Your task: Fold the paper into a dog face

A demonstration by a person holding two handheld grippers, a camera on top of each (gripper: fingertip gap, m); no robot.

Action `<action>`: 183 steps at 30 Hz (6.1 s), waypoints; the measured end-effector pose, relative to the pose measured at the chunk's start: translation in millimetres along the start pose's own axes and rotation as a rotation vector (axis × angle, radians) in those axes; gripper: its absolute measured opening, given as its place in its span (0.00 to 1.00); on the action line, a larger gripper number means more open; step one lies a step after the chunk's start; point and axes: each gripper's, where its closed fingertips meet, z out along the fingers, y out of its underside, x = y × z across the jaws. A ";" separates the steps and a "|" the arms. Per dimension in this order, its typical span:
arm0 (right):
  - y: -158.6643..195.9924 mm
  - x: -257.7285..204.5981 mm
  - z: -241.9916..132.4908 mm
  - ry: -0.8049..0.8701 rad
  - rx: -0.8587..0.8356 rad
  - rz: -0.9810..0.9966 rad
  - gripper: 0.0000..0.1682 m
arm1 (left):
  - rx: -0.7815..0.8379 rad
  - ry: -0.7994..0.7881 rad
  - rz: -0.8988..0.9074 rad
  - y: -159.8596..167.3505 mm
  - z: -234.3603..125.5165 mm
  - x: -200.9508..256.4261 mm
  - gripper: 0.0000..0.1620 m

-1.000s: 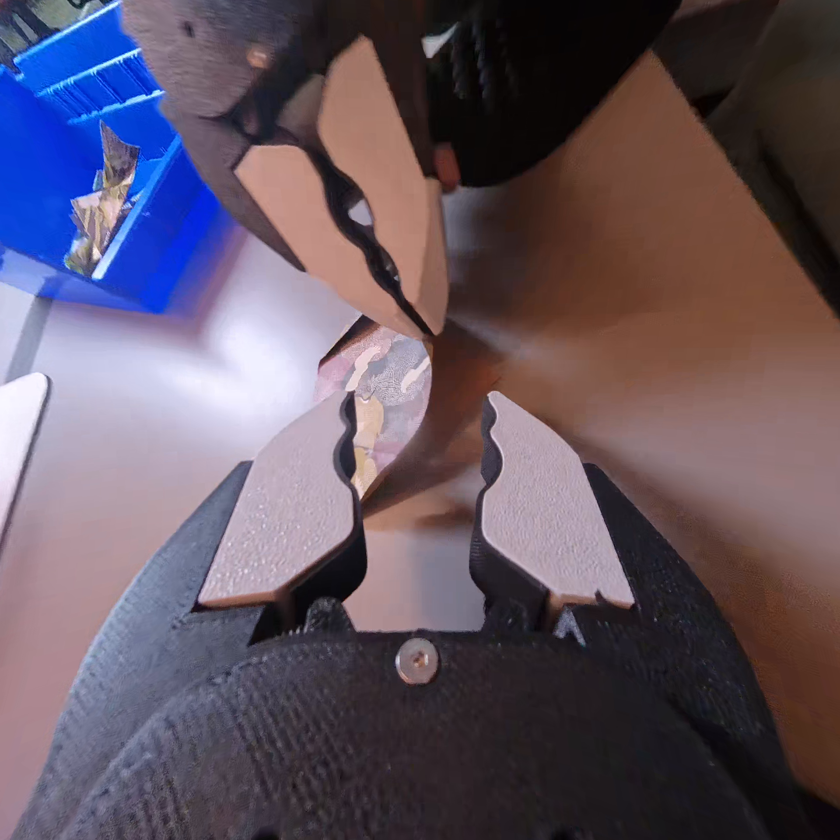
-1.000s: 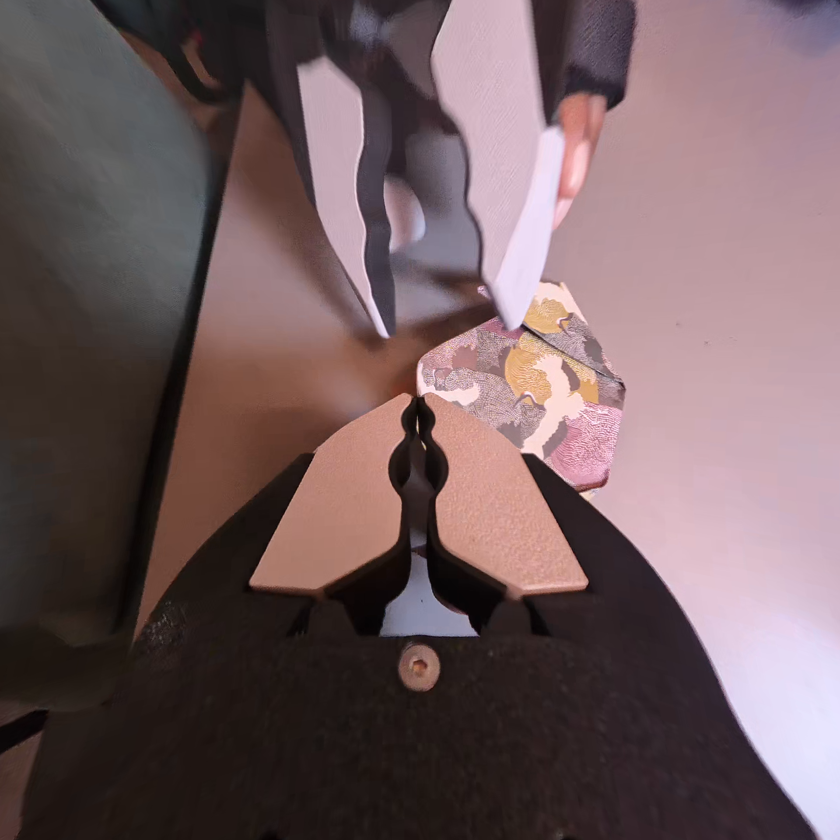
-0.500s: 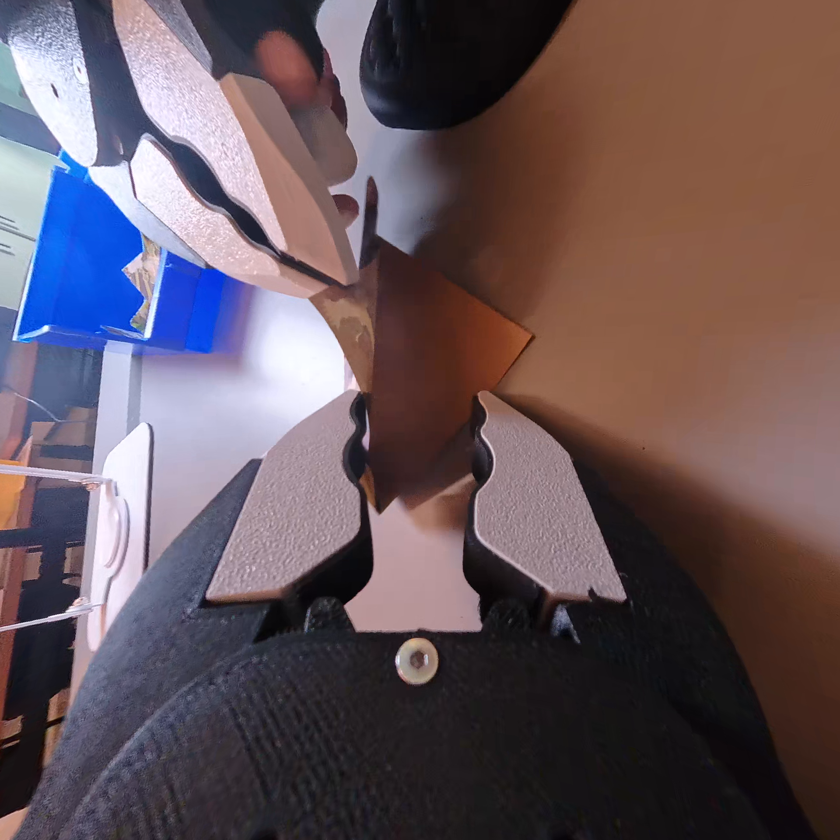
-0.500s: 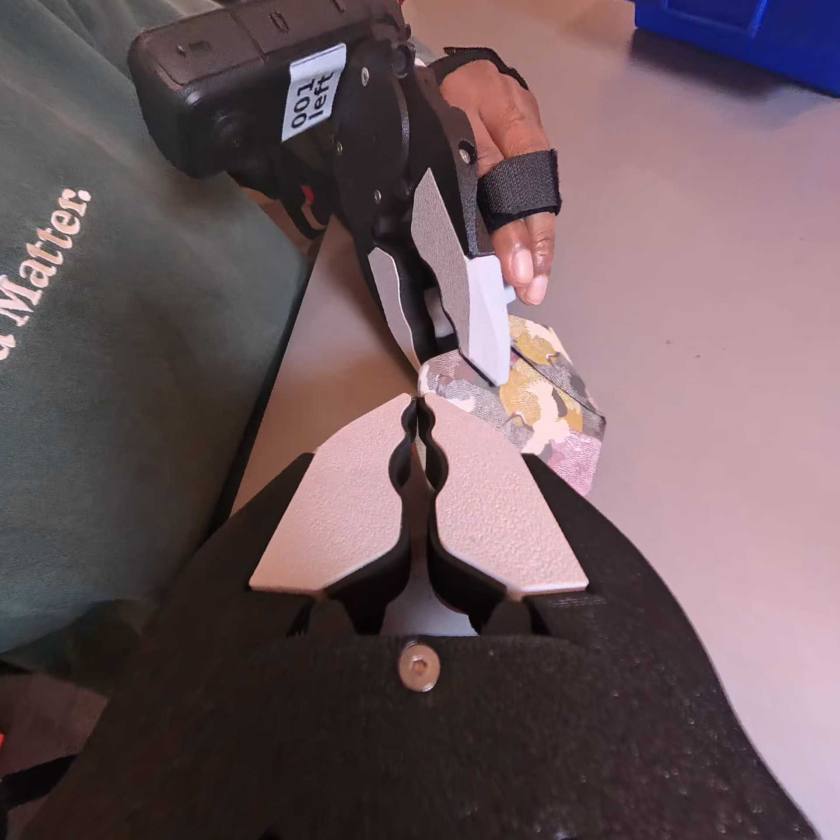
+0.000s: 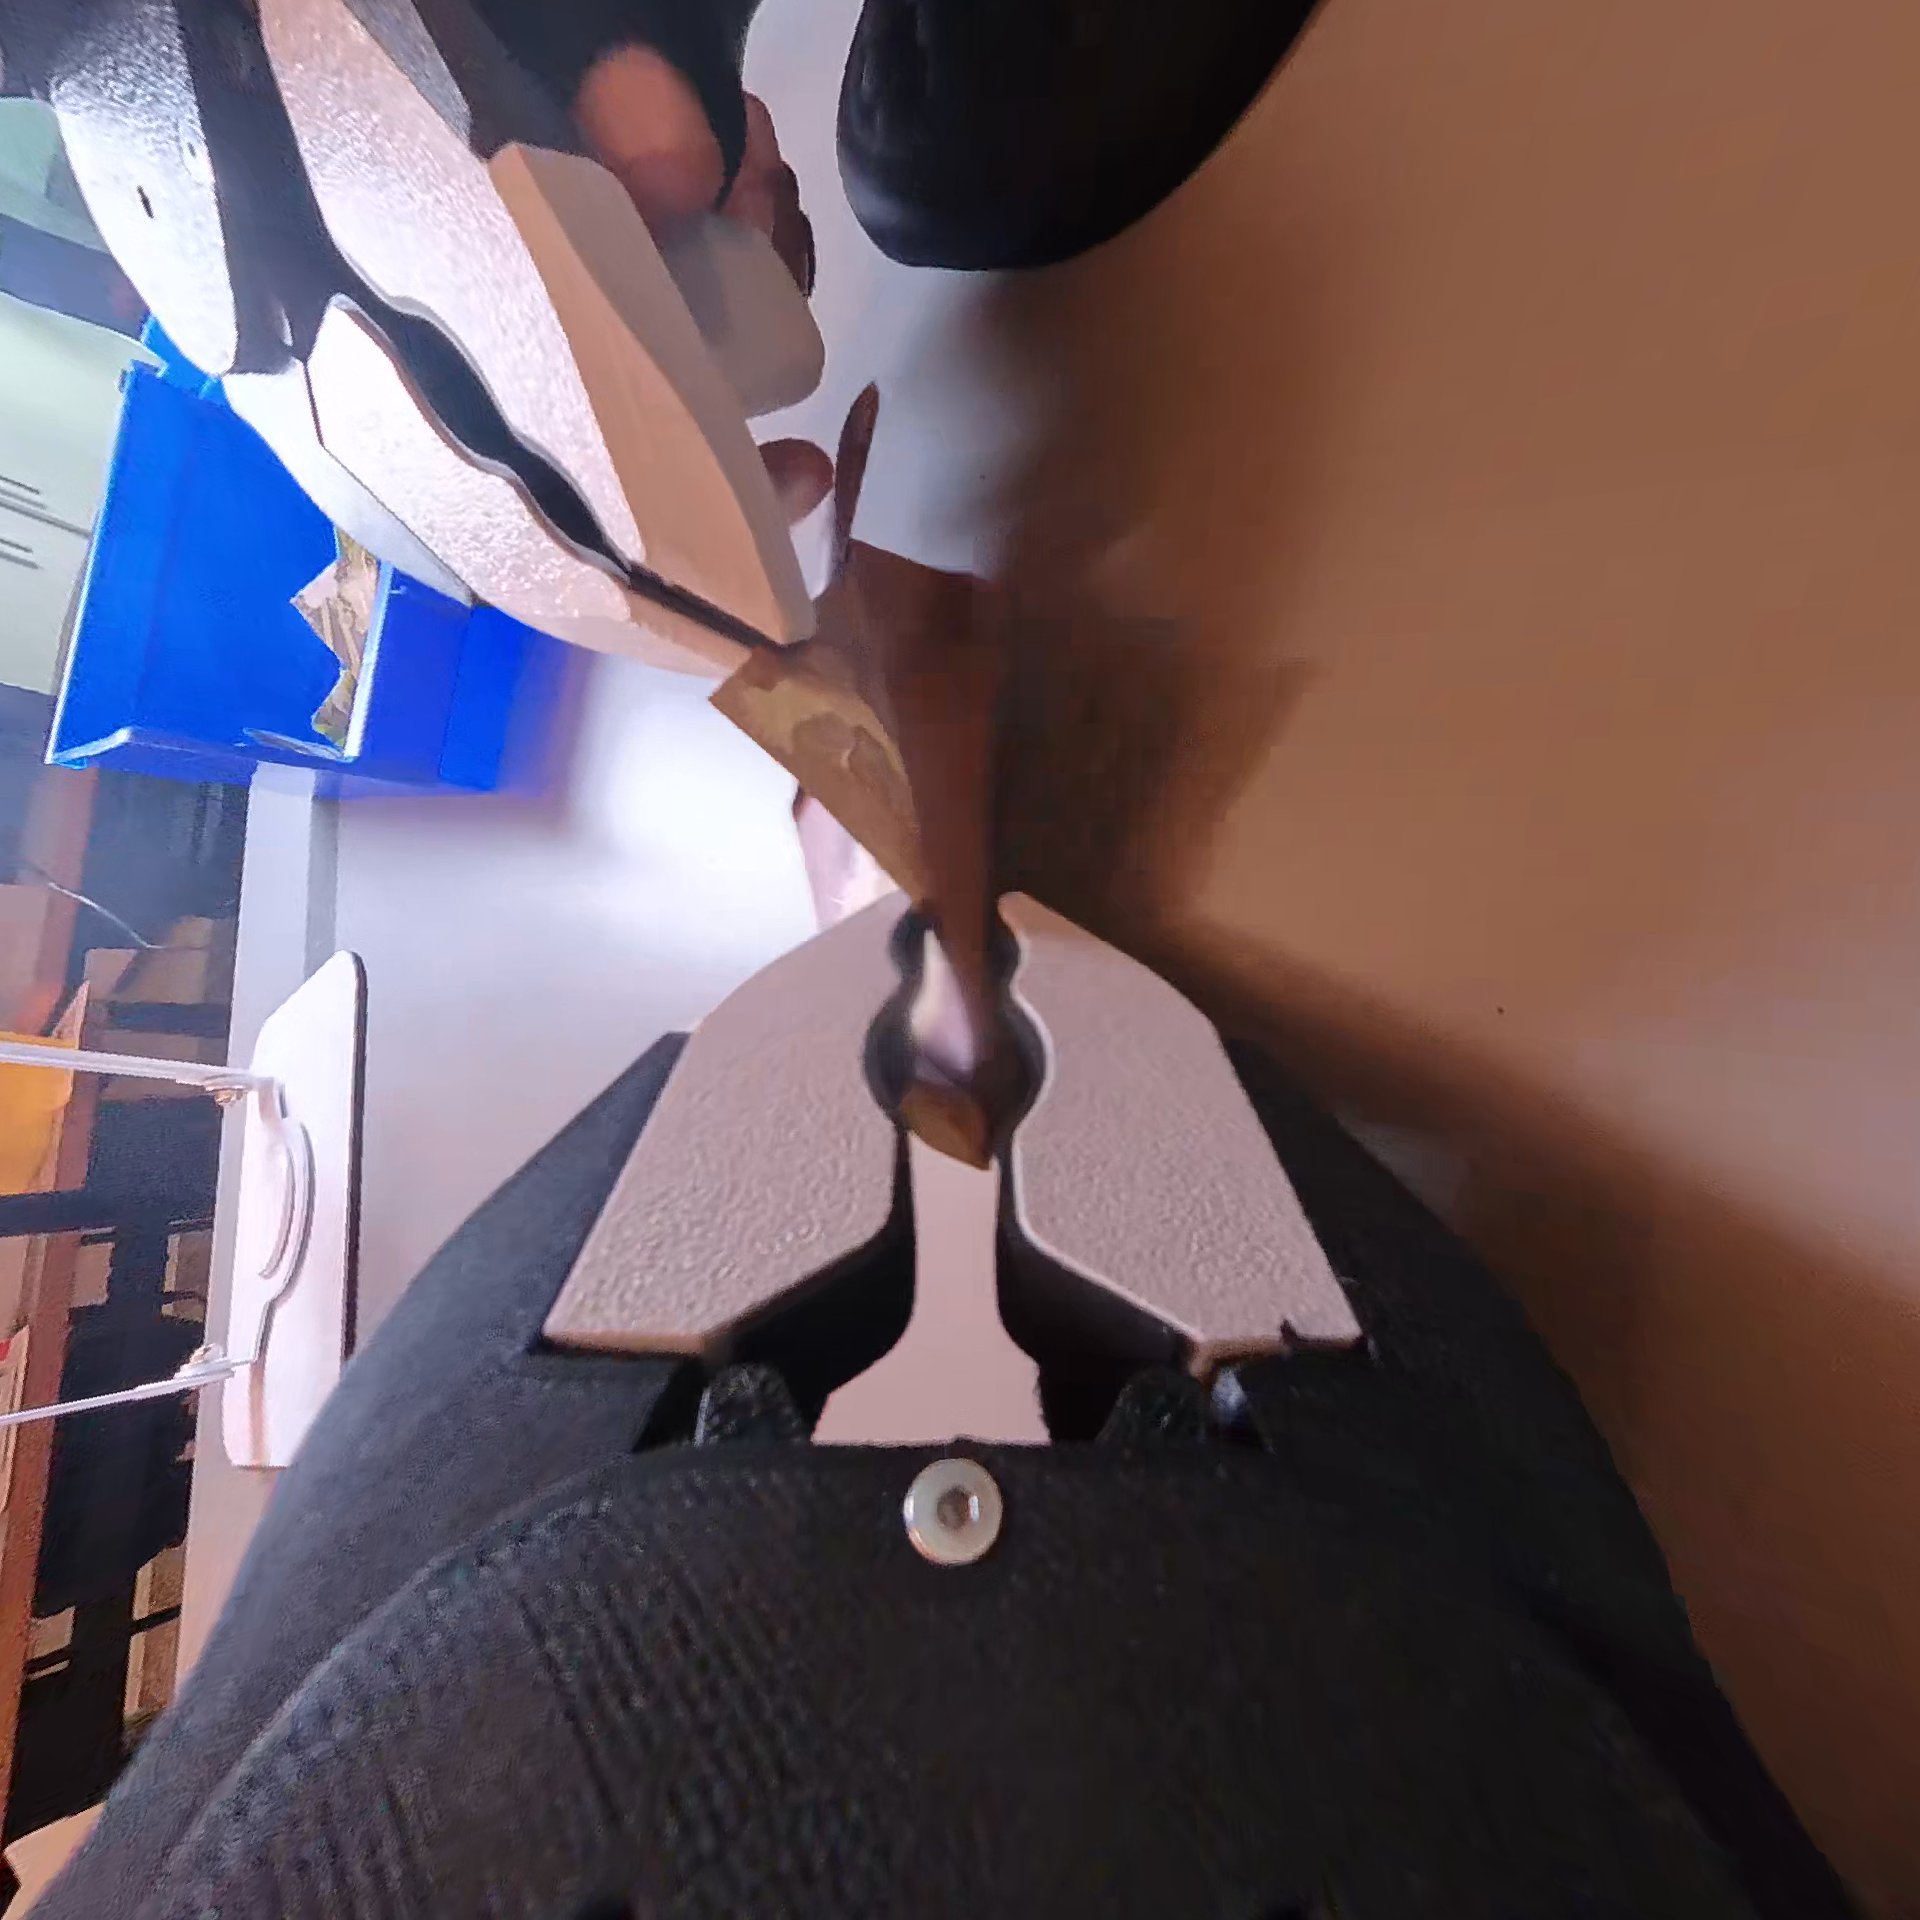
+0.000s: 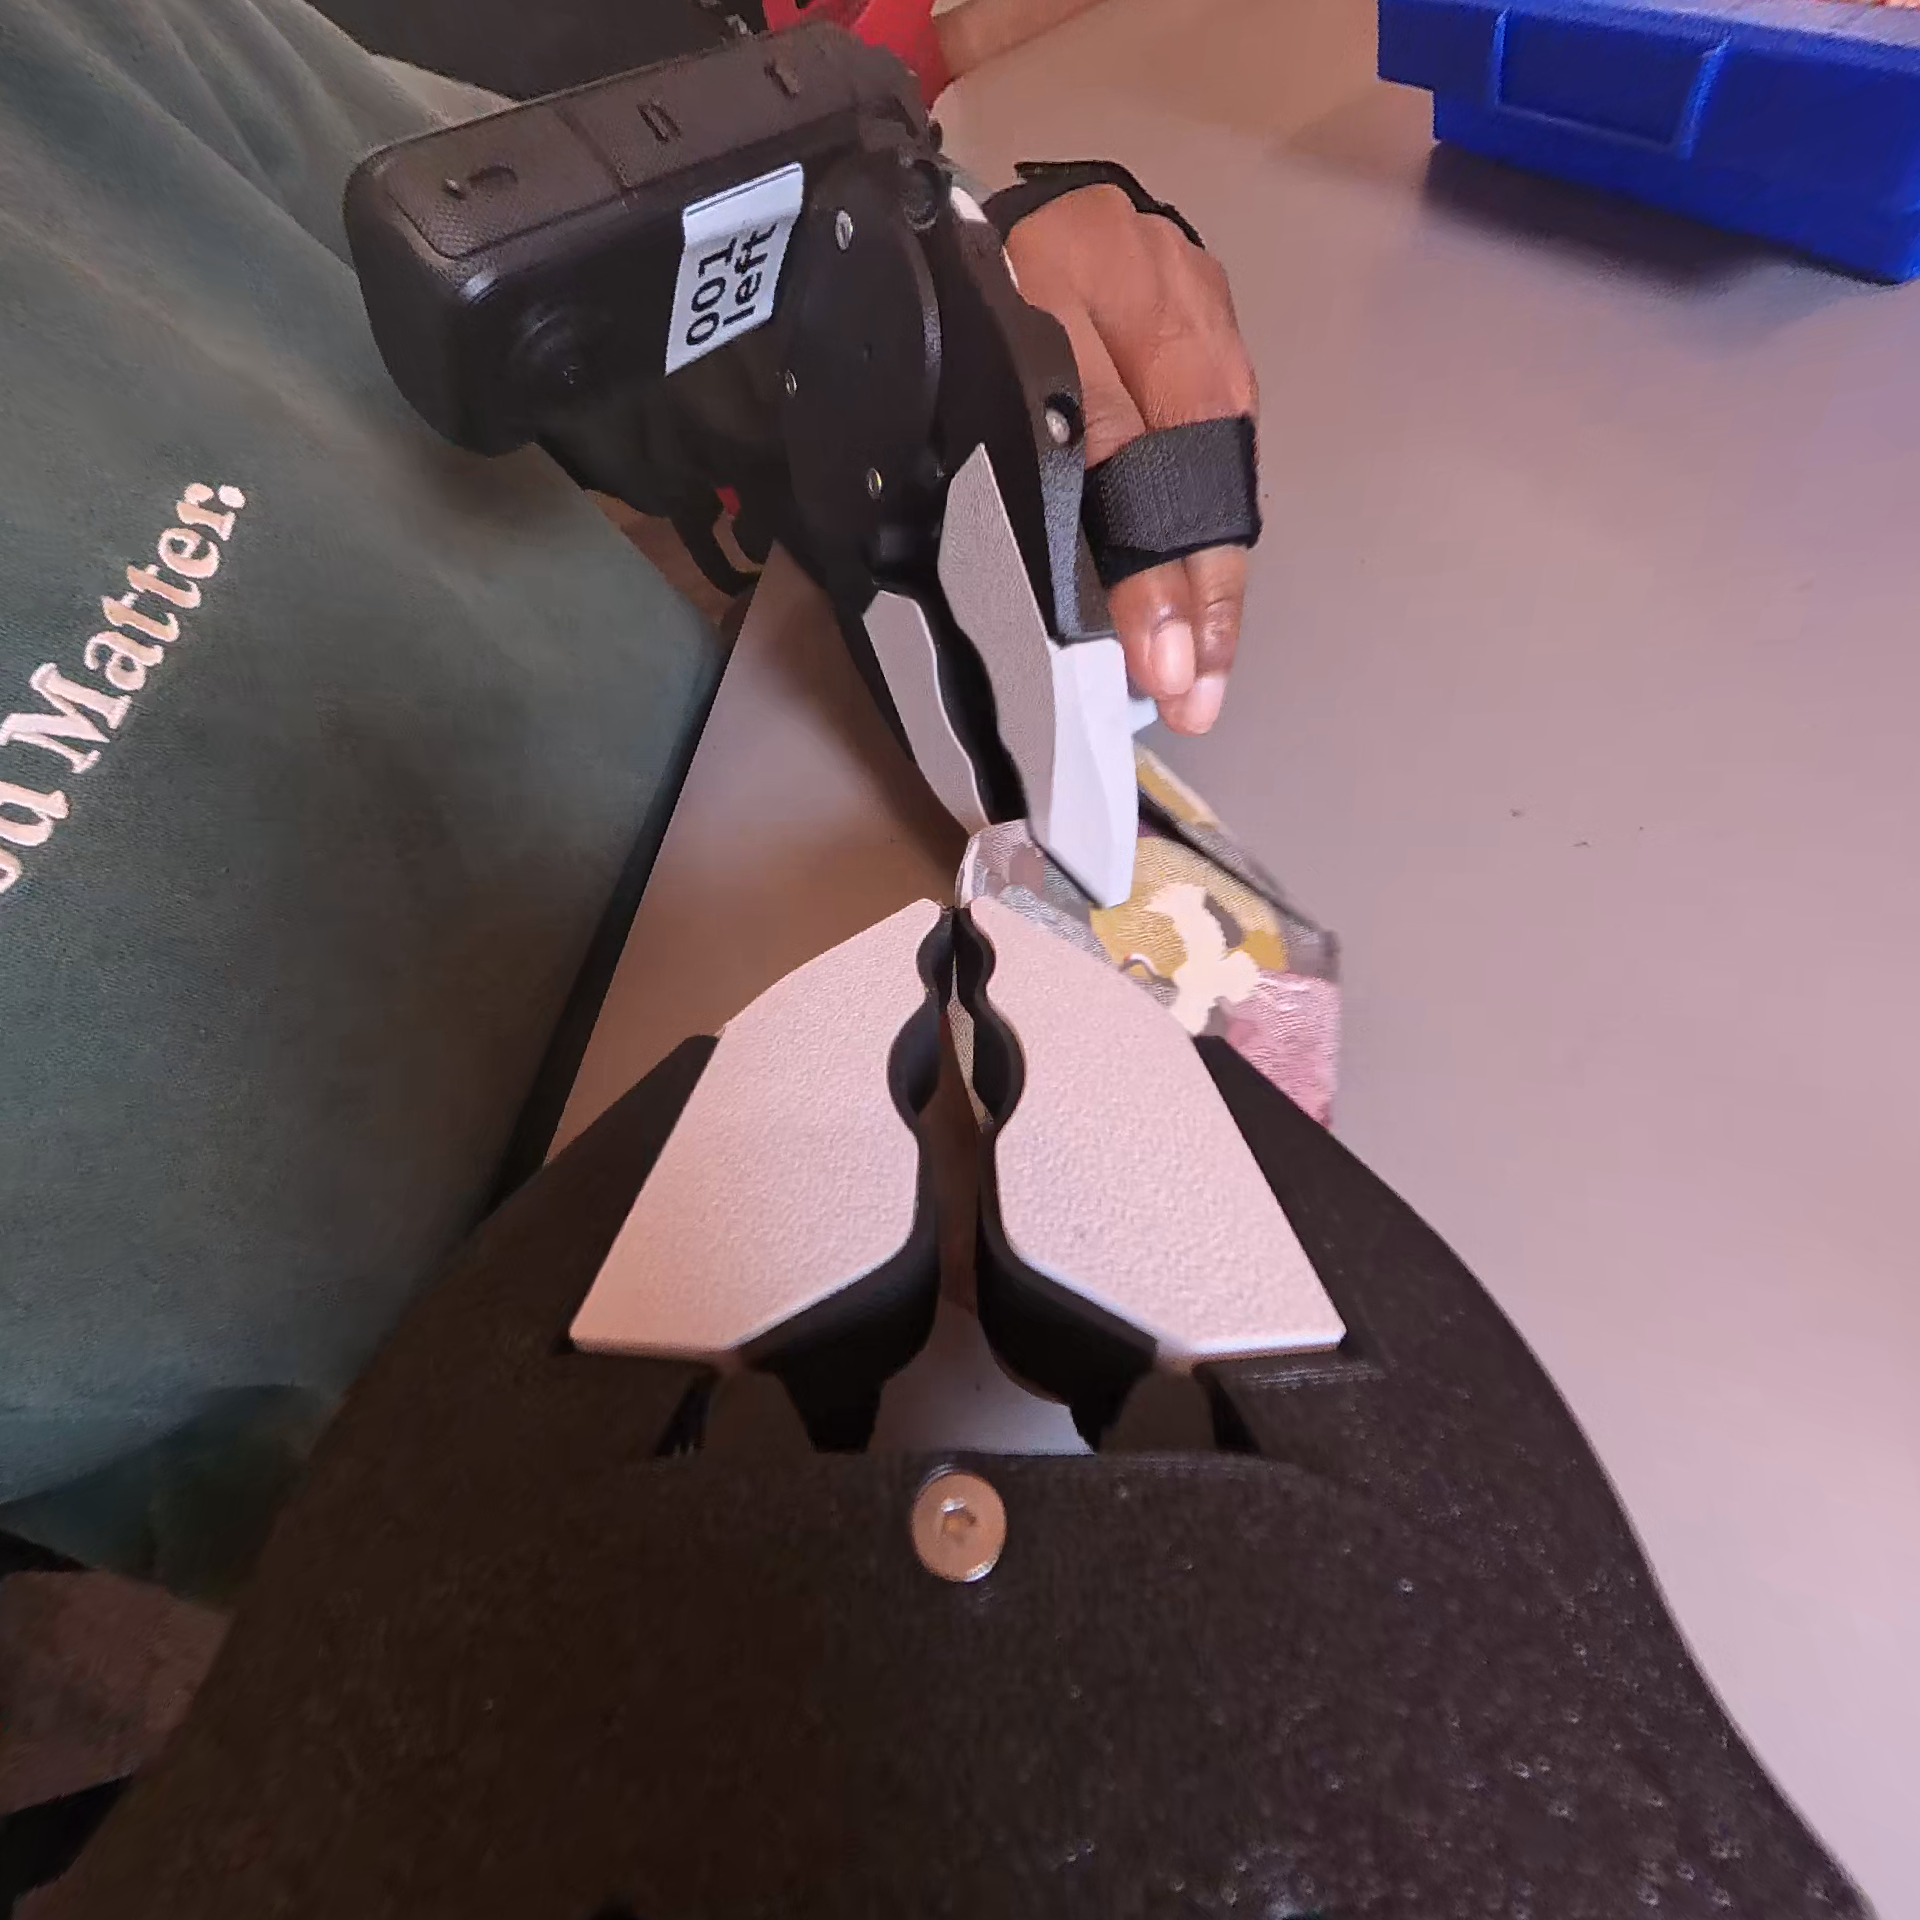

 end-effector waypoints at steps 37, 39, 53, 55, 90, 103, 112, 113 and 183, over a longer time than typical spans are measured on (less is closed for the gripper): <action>19.3 12.7 6.4 0.435 -0.222 -0.507 0.00 | 0.023 0.073 -0.337 -7.9 0.0 -4.2 0.08; 26.2 10.0 7.6 0.375 -0.229 -0.453 0.00 | 0.119 0.137 -0.434 -19.2 -8.1 -5.3 0.11; 46.2 7.9 11.7 0.068 -0.320 -0.029 0.00 | -0.051 0.246 -0.356 6.1 27.1 -3.8 0.00; 46.5 8.1 12.0 0.049 -0.326 0.042 0.00 | -0.040 0.234 -0.355 6.1 27.1 -3.9 0.00; 55.2 31.5 14.2 0.275 -0.501 -0.052 0.00 | 0.110 0.264 -0.386 -21.2 9.0 -1.5 0.00; 54.6 32.8 12.7 0.287 -0.465 -0.037 0.01 | -0.058 0.322 -0.374 -10.2 18.2 20.3 0.00; 24.1 3.6 -2.5 0.358 -0.304 -0.282 0.00 | -0.077 0.328 -0.395 -10.1 18.6 20.3 0.00; 31.3 5.1 3.8 0.368 -0.343 -0.292 0.00 | -0.077 0.329 -0.392 -10.1 18.6 20.3 0.00; 32.7 12.8 -37.1 0.422 -0.285 -0.177 0.00 | -0.071 0.281 -0.390 -9.9 18.2 20.2 0.00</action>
